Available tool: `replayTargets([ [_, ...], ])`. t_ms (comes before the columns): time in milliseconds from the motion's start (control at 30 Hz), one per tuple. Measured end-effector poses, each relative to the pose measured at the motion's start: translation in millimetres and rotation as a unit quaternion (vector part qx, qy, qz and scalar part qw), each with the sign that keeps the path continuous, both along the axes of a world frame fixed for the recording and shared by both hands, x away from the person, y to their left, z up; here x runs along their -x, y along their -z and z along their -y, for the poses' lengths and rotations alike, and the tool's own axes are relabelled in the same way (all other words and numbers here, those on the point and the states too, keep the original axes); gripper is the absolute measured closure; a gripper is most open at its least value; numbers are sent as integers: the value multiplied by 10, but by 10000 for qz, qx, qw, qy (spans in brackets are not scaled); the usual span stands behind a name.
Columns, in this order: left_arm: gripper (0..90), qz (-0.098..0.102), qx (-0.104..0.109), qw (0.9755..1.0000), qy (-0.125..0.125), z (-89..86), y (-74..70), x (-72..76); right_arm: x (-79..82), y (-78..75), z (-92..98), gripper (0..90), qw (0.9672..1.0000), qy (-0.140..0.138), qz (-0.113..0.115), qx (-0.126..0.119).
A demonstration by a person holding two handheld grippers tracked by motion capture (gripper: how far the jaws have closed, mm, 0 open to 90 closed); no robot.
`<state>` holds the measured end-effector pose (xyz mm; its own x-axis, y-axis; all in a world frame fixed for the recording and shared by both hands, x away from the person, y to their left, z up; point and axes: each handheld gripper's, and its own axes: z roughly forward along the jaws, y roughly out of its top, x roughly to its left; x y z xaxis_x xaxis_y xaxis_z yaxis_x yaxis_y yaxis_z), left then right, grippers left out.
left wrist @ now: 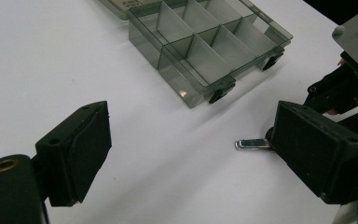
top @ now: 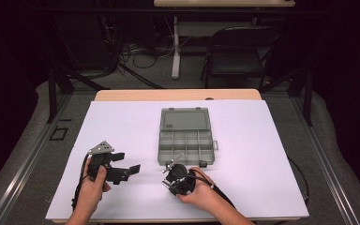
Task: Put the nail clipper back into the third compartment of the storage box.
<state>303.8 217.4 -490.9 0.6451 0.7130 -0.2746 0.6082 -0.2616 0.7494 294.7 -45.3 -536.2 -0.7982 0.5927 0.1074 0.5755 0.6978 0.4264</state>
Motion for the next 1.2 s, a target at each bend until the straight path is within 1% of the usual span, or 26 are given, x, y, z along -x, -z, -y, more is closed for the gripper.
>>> replayTargets([
  [467, 117, -9, -8, 10000, -1, -4, 0, -2, -8, -2, 22, 797, 10000, 25, -30, -62],
  [600, 118, 6, 2, 10000, -14, -6, -1, -1, -11, -31, 41, 797, 9998, 64, 0, -167],
  [667, 118, 12, 1, 10000, -19, -8, -2, -2, -14, -57, 54, 797, 9997, 81, -19, -214],
  [900, 118, 18, 11, 10000, -27, -11, -5, 0, -41, -192, 121, 797, 9989, 159, 112, -438],
  [1200, 118, 15, 1, 10000, -20, -8, -1, -1, -89, -349, 225, 797, 9975, 259, 244, -606],
])
